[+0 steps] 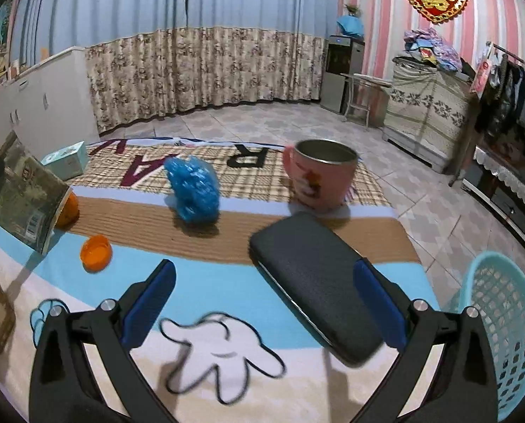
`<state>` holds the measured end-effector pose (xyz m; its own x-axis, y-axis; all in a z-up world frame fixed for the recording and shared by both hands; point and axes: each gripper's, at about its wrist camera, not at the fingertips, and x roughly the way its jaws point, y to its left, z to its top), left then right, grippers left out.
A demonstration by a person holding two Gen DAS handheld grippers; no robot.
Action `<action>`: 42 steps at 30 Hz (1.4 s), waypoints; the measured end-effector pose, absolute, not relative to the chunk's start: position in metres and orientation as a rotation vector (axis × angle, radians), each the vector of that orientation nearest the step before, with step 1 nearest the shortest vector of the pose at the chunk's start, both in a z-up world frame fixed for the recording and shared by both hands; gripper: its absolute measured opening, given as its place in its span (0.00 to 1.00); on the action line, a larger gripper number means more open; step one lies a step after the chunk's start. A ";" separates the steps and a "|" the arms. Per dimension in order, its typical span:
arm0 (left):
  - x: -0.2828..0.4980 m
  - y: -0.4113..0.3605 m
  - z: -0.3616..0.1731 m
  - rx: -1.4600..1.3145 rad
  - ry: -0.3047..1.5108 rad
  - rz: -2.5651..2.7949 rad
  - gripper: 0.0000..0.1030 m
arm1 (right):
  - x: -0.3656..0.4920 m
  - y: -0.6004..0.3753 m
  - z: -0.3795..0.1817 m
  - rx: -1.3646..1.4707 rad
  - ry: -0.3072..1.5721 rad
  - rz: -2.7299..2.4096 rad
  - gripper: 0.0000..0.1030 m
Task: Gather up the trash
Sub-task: 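Grasp the patterned snack bag with the left tool while the right tool grasps the blue plastic bag, then carry the snack bag and blue bag over the basket with both tools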
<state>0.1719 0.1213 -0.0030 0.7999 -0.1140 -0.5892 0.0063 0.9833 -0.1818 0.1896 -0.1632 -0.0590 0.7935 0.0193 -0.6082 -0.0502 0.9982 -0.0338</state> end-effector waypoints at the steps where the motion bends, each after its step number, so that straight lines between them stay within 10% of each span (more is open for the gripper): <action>1: 0.171 0.123 0.000 -0.168 0.632 -0.054 0.01 | 0.194 -0.159 -0.059 -0.047 0.654 0.042 0.96; 16: 0.183 0.154 0.000 -0.120 0.603 0.094 0.01 | 0.288 -0.111 -0.078 -0.103 0.729 0.081 0.93; 22: 0.189 0.167 -0.005 -0.164 0.609 0.105 0.01 | 0.303 -0.097 -0.092 -0.130 0.804 0.143 0.44; 26: 0.188 0.165 -0.003 -0.163 0.604 0.104 0.01 | 0.297 -0.096 -0.092 -0.156 0.788 0.143 0.30; 42: 0.176 0.131 0.021 -0.127 0.549 0.046 0.01 | 0.184 -0.210 -0.017 -0.055 0.622 -0.006 0.28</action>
<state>0.1760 0.1307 0.0212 0.8522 0.0095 -0.5232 -0.0776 0.9911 -0.1085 0.1844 -0.2102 -0.0173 0.8127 -0.0220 -0.5823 -0.0110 0.9985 -0.0531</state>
